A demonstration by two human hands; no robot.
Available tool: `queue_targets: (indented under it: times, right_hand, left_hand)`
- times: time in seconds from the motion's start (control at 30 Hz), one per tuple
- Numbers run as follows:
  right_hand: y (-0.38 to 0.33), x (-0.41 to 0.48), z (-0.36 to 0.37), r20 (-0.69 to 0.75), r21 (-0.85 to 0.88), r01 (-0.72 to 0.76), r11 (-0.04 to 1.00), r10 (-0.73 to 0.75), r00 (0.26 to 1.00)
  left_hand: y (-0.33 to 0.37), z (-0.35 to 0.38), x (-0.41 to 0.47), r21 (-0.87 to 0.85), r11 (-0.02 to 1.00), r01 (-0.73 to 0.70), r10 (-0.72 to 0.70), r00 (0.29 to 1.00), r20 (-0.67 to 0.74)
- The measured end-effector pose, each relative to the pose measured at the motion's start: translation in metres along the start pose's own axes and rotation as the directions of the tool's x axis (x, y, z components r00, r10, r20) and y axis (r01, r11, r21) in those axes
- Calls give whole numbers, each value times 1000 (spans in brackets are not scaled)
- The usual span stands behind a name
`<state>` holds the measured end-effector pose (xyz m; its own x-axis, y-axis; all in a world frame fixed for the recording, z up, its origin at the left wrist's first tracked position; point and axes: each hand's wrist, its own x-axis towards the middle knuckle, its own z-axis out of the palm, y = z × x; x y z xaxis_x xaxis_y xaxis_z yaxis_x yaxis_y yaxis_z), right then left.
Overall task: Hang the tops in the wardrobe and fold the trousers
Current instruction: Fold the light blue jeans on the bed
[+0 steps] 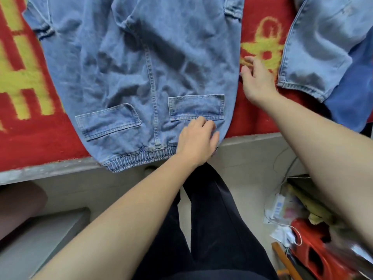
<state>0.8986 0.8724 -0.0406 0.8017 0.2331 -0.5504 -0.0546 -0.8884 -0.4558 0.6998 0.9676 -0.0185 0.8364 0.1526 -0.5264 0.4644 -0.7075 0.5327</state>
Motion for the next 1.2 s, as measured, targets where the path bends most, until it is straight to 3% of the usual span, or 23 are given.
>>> queue_targets:
  times: [0.07,0.13,0.27,0.47,0.57,0.67,0.77,0.83,0.97,1.2]
  right_hand:
    - [-10,19,1,5,144,-108,984,108,994]
    - [-19,33,2,-7,269,-126,955,132,991]
    - [-33,51,5,11,428,-128,895,137,991]
    - [-26,65,0,20,377,-159,913,164,986]
    - [-34,68,-5,93,419,-235,877,216,972]
    - [-40,65,-11,129,469,-250,847,215,968]
    - [-55,55,-16,157,526,-232,818,174,972]
    - [-74,50,-19,139,580,-198,790,144,980]
    - [-120,36,-18,77,626,-111,772,80,994]
    - [-216,4,40,-11,634,103,767,-124,992]
  left_hand:
    - [11,10,11,98,988,119,-129,986,102]
    - [22,14,21,164,961,221,-244,961,132]
    - [35,15,37,272,932,242,-267,962,61]
    - [51,17,40,150,970,190,-215,961,174]
    - [42,11,44,-36,943,332,-315,921,229]
    - [27,-1,44,-268,848,457,-356,866,352]
    - [8,-23,33,-536,631,561,-297,813,501]
    - [-5,-40,20,-624,526,578,-239,804,544]
    - [-39,-74,-7,-746,374,551,-152,830,537]
    - [-127,-116,-53,-847,154,510,-182,857,483]
